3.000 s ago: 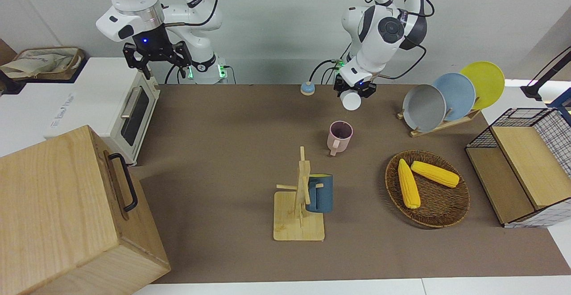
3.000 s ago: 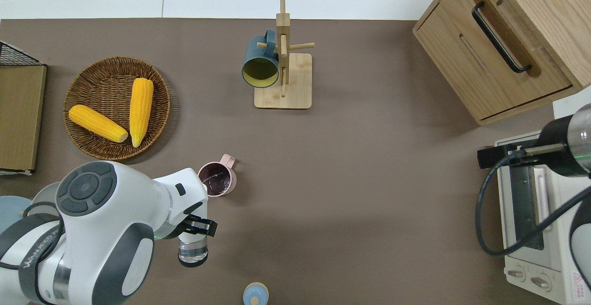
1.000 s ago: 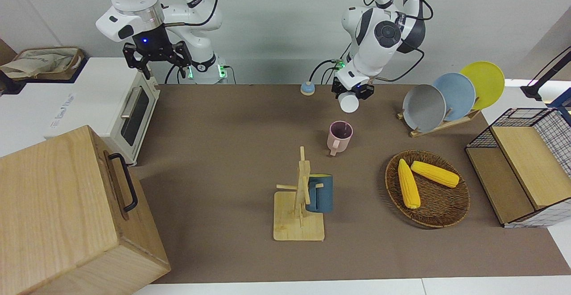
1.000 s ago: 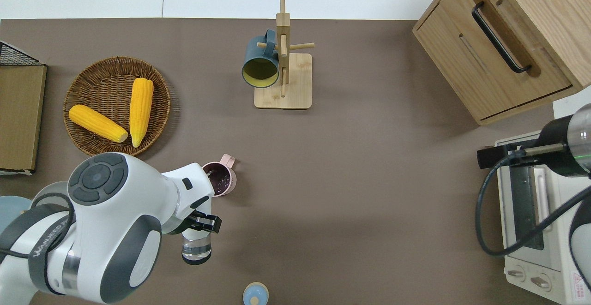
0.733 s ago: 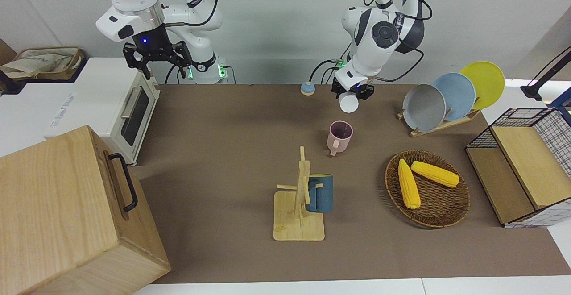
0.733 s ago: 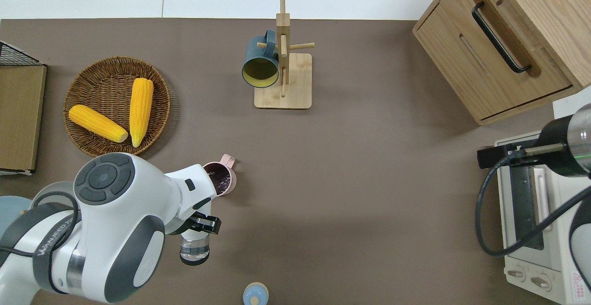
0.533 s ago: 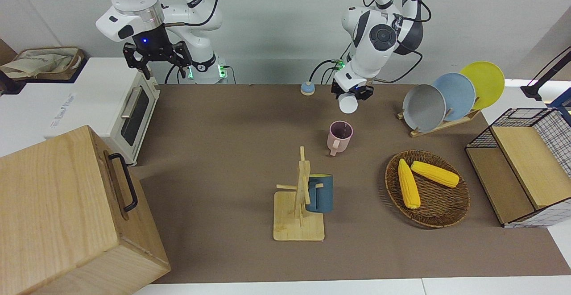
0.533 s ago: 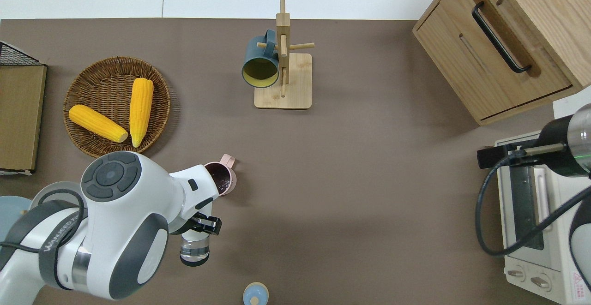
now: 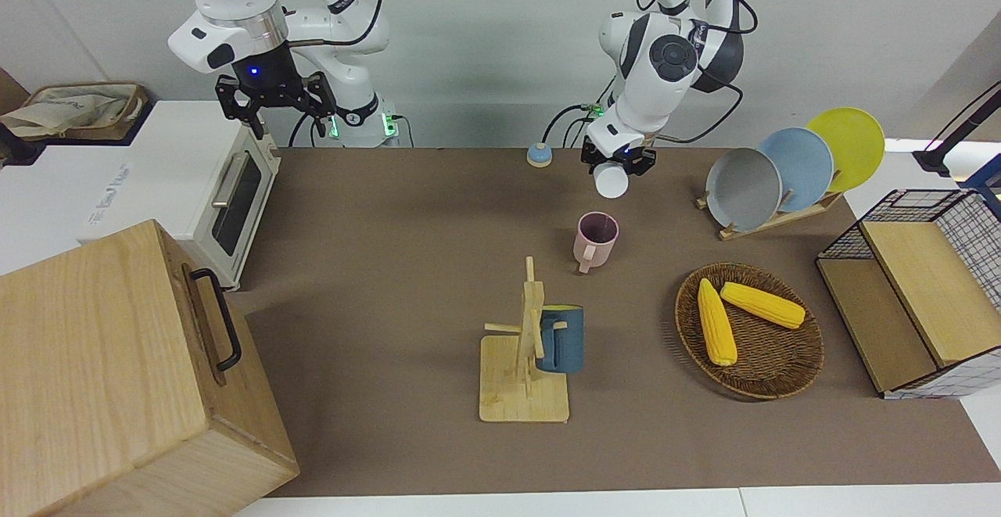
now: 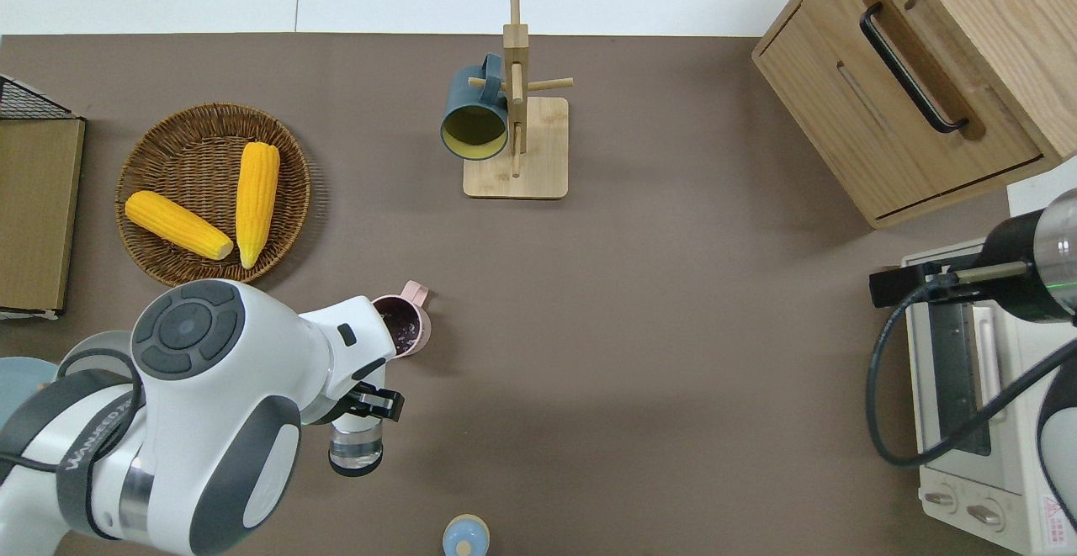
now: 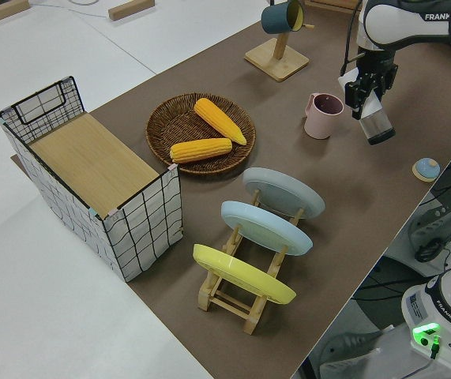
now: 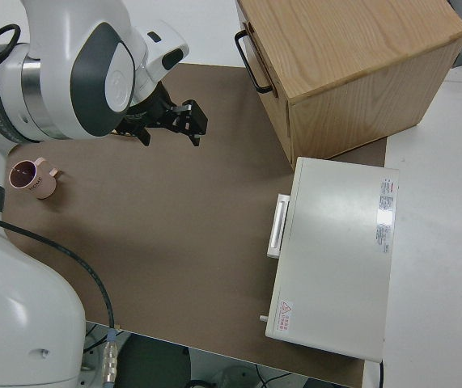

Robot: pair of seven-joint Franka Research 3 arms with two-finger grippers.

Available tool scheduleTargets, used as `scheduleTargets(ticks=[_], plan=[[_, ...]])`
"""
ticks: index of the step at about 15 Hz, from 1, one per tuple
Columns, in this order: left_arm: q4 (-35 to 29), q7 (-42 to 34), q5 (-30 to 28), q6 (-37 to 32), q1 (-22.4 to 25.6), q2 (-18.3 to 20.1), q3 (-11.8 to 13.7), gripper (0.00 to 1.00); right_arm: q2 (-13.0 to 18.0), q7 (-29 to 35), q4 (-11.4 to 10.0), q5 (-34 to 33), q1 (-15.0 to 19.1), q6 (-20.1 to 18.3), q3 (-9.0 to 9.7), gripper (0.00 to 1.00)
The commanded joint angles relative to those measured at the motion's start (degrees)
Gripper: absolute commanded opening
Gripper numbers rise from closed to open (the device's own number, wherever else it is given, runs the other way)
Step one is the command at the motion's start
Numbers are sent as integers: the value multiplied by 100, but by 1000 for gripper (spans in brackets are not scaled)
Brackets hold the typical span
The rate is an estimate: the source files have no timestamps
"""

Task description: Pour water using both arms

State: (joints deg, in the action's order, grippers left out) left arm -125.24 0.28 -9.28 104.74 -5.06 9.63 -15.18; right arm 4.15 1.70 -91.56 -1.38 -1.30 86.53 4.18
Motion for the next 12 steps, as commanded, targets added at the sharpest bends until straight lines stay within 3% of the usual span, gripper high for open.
scheduleTargets(ticks=[1, 5, 12], plan=[[-658, 87, -74, 616, -74, 662, 41, 0, -28, -65, 51, 67, 16, 13, 4, 992], [-1326, 95, -293, 1434, -83, 1110, 32, 0, -28, -65, 51, 67, 24, 13, 4, 992], [-1407, 87, -382, 1936, 161, 1173, 137, 0, -28, -65, 51, 67, 16, 13, 4, 992]])
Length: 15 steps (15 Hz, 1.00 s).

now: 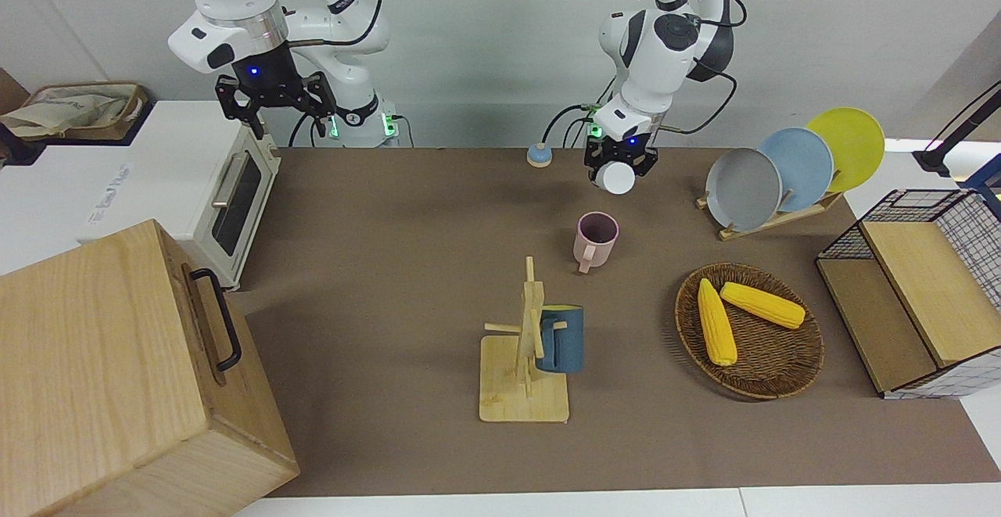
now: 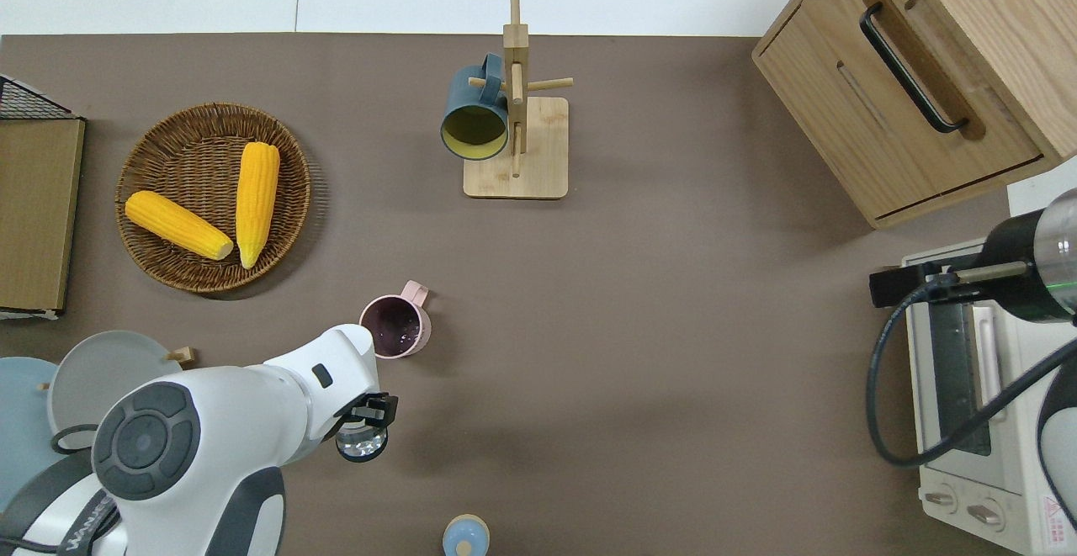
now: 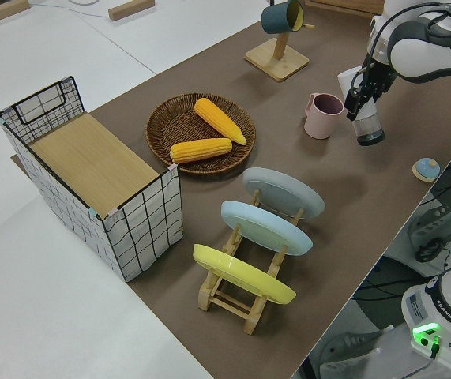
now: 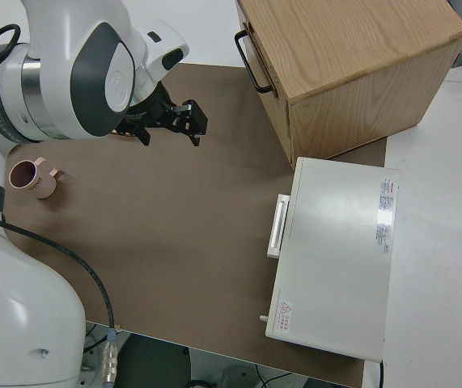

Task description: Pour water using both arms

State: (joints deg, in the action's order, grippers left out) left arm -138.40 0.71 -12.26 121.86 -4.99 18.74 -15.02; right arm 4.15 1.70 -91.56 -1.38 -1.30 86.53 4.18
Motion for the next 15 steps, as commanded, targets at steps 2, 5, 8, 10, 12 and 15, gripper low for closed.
scheduleTargets(ticks=[2, 5, 8, 10, 12, 15], plan=[[-38, -36, -14, 407, 603, 244, 157, 0, -28, -65, 50, 67, 16, 13, 4, 992], [181, -36, 170, 934, 1069, 87, 157, 0, -28, -65, 50, 67, 24, 13, 4, 992], [584, -27, 329, 1348, 1473, -81, 157, 0, -28, -65, 50, 67, 16, 13, 4, 992], [1023, -27, 495, 1366, 1790, -203, 157, 0, -28, -65, 50, 67, 24, 13, 4, 992], [1445, -36, 584, 1375, 2054, -326, 157, 0, -28, -65, 50, 67, 24, 13, 4, 992], [2104, -36, 698, 1375, 2423, -581, 148, 0, -28, -65, 50, 67, 16, 13, 4, 992]])
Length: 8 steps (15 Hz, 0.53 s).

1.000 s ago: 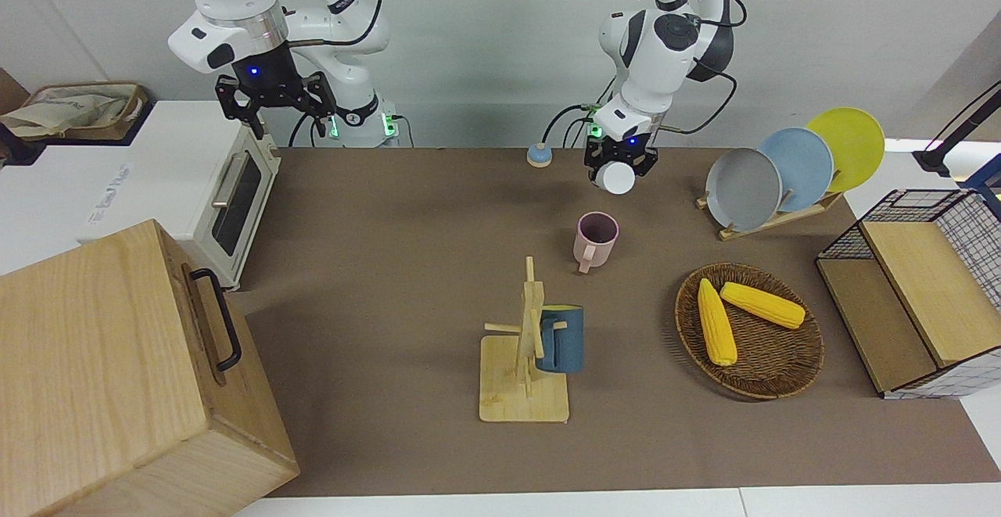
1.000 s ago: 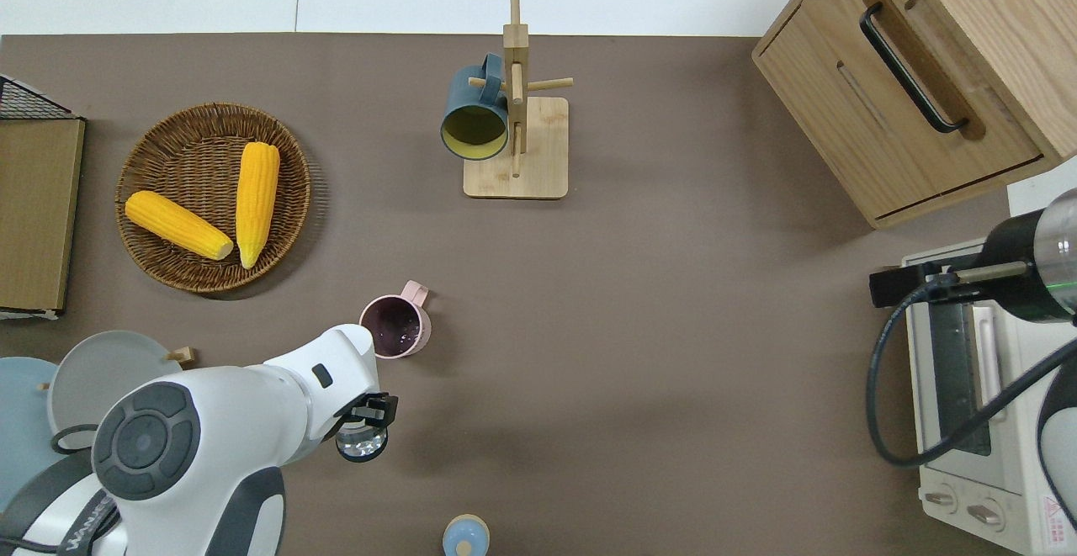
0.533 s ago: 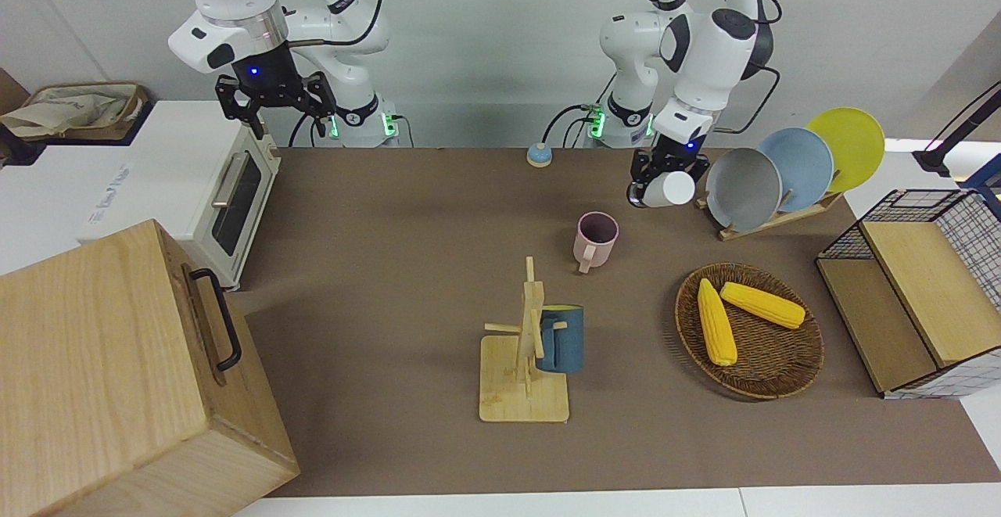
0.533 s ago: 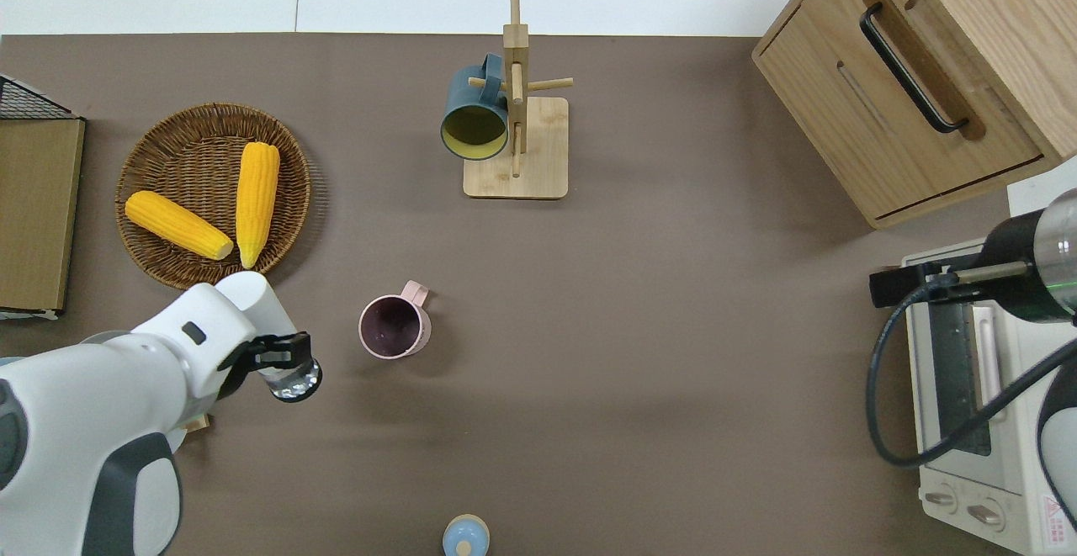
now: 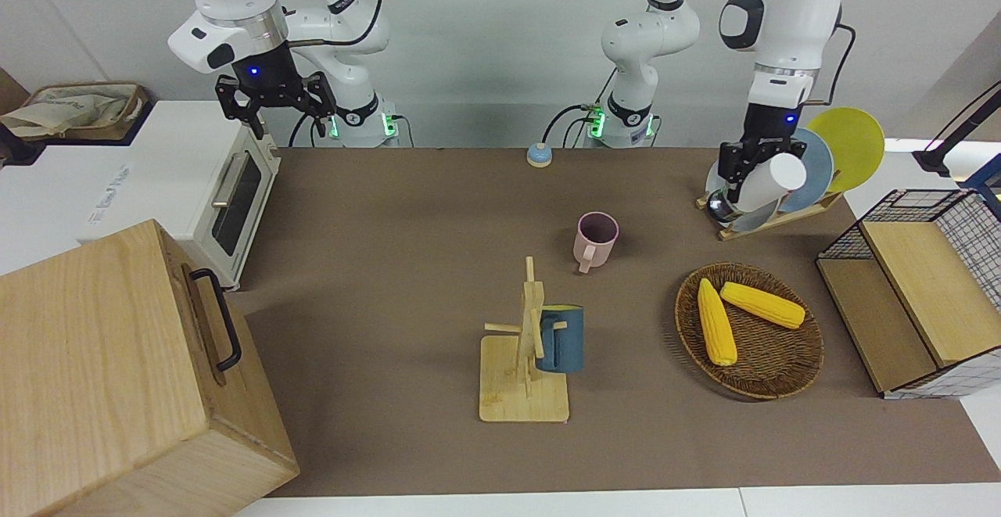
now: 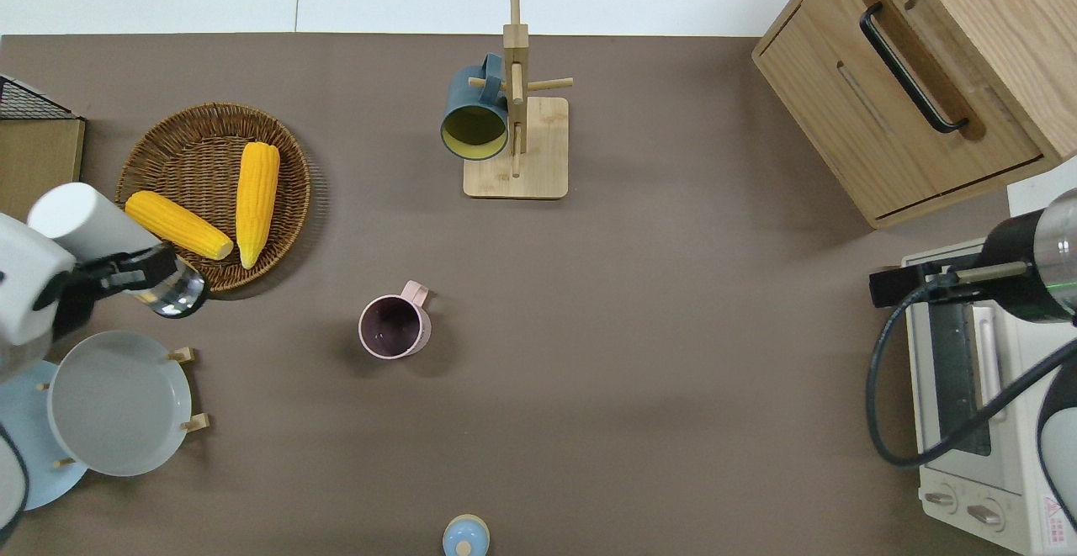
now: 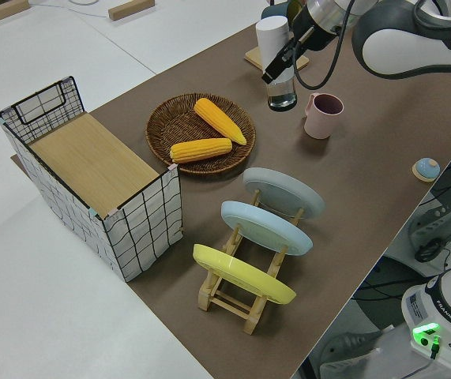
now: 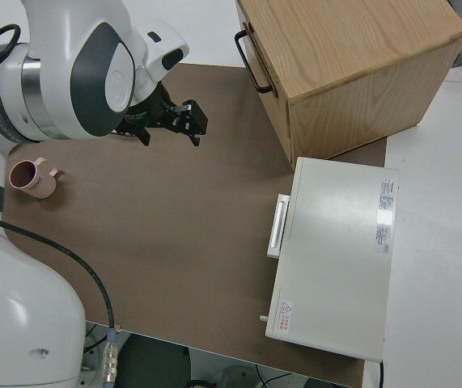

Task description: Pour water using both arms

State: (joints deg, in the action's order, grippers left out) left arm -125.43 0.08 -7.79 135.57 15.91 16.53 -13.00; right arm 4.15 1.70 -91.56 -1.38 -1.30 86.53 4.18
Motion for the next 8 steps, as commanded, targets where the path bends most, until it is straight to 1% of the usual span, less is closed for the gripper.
scheduleTargets(ticks=[1, 3, 5, 8], plan=[[1009, 18, 295, 5, 420, -448, -45, 0, -28, -65, 50, 67, 16, 13, 4, 992], [1396, -25, 313, -4, 648, -597, -44, 0, -28, -65, 50, 67, 24, 13, 4, 992], [1792, -323, 295, -30, 834, -817, -36, 0, -28, -65, 50, 67, 24, 13, 4, 992], [2398, -718, 295, -30, 1053, -1273, 78, 0, -28, -65, 50, 67, 24, 13, 4, 992]])
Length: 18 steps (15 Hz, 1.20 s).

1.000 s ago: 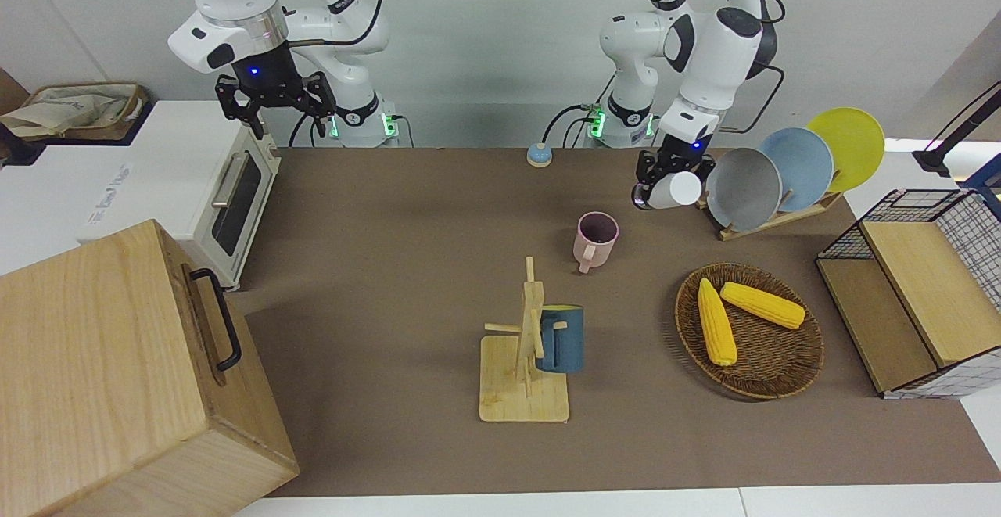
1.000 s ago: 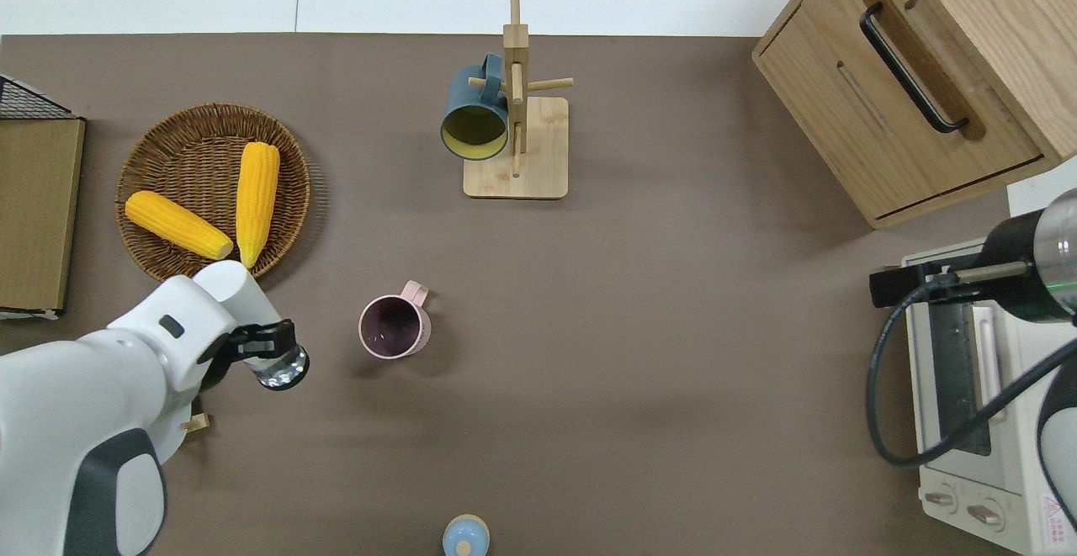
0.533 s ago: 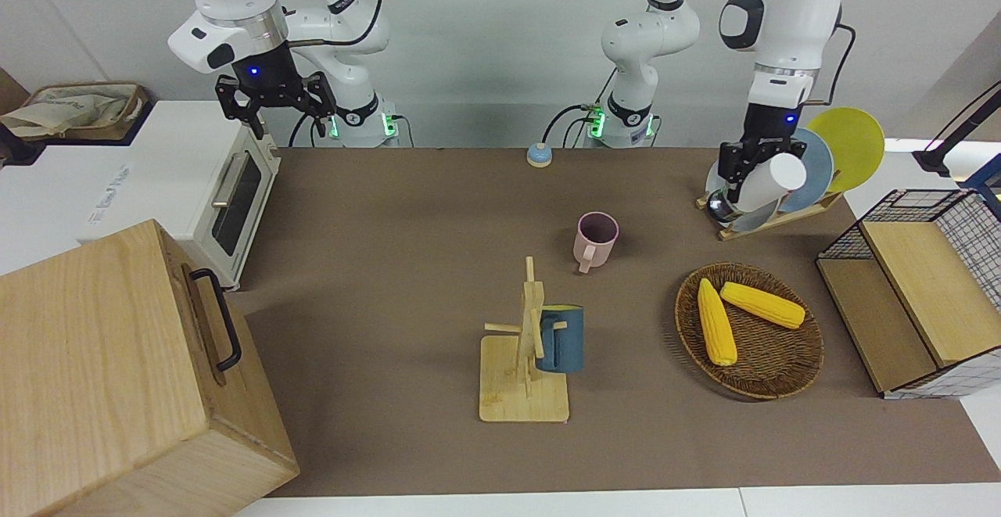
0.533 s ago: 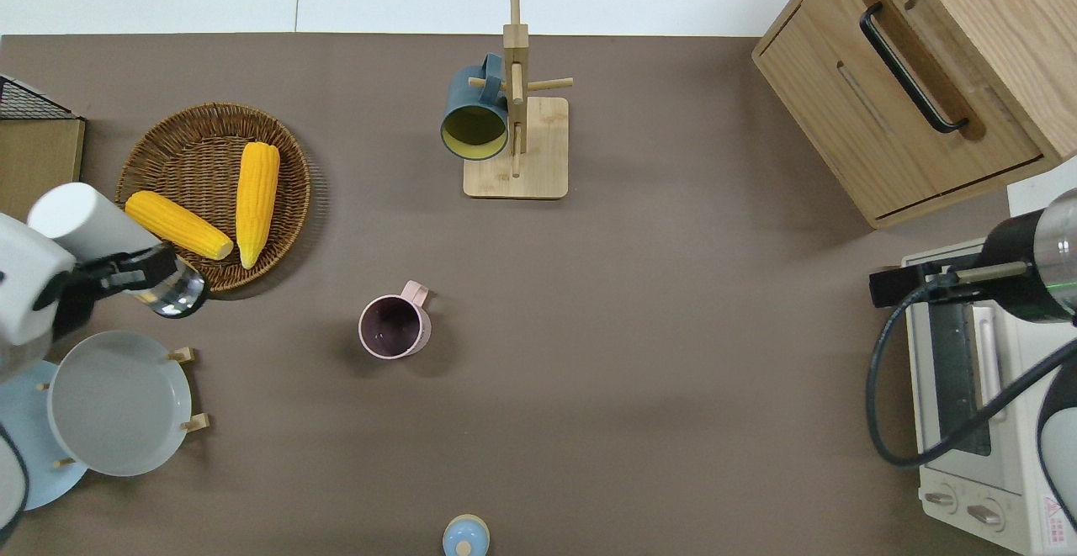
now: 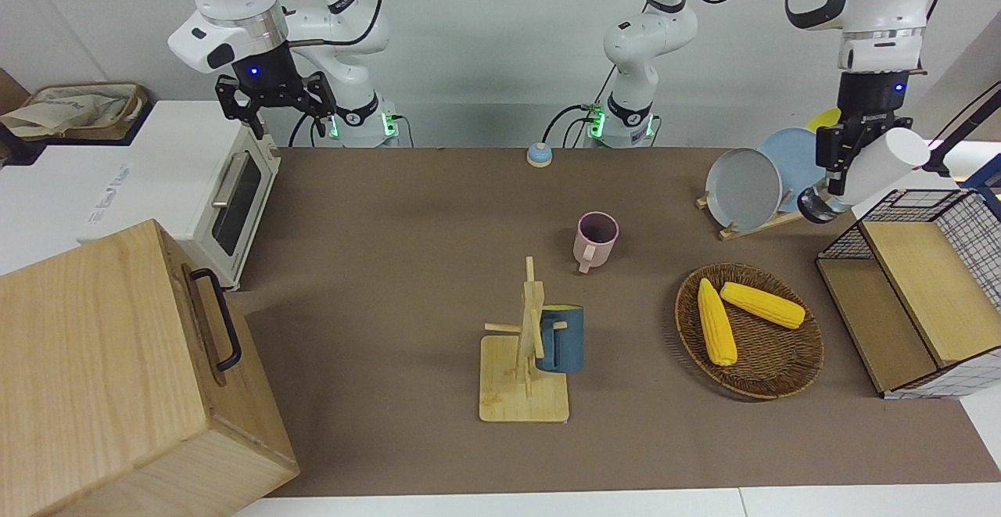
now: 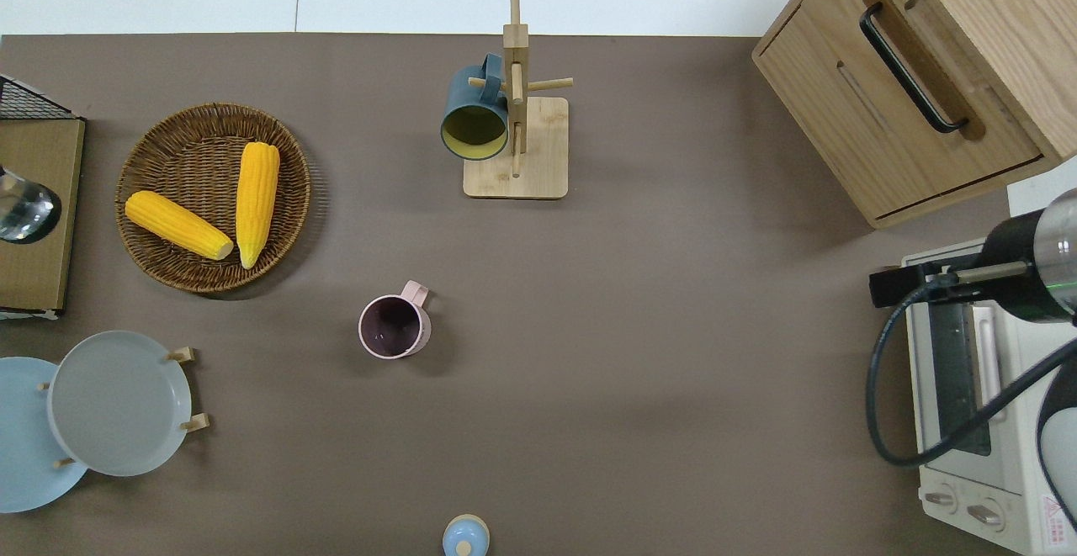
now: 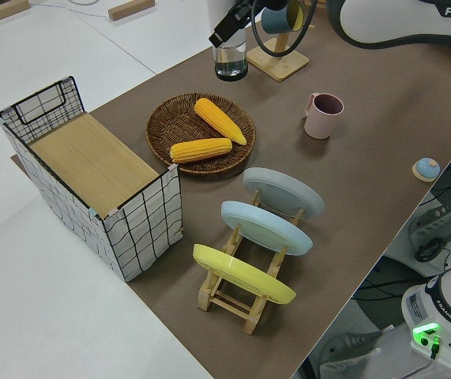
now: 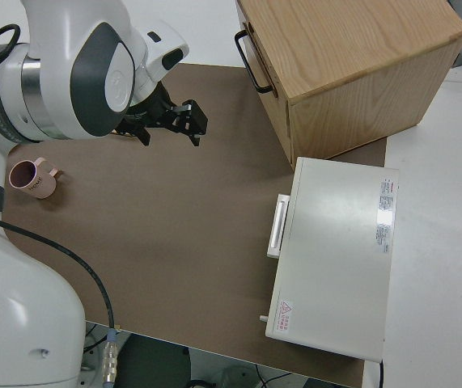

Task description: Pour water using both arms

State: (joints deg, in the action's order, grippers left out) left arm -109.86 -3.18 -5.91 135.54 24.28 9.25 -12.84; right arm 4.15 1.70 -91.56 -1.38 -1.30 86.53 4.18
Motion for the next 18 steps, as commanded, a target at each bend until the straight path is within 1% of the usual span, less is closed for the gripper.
scheduleTargets(ticks=[1, 3, 5, 6, 9, 11, 14, 16, 18], plan=[[1148, -620, 108, -45, 209, -756, 141, 0, -28, -65, 50, 67, 24, 13, 4, 992], [1633, -1033, 99, -89, 157, -1196, 526, 0, -28, -65, 50, 67, 16, 13, 4, 992], [1932, -1639, -24, -72, 104, -1600, 922, 0, -28, -65, 50, 67, 16, 13, 4, 992], [2055, -1920, -163, -63, 112, -1733, 1002, 0, -28, -65, 50, 67, 16, 13, 4, 992], [2337, -2957, -962, -36, 165, -2120, 1344, 0, -28, -65, 50, 67, 16, 13, 4, 992], [2382, -3520, -1507, -28, 183, -2261, 1538, 0, -28, -65, 50, 67, 16, 13, 4, 992], [2373, -4119, -2150, -10, 235, -2471, 1688, 0, -28, -65, 50, 67, 24, 13, 4, 992], [2373, -4488, -2483, 25, 393, -2604, 1680, 0, -28, -65, 50, 67, 24, 13, 4, 992], [2321, -4875, -2835, 34, 455, -2631, 1688, 0, -28, -65, 50, 67, 16, 13, 4, 992]])
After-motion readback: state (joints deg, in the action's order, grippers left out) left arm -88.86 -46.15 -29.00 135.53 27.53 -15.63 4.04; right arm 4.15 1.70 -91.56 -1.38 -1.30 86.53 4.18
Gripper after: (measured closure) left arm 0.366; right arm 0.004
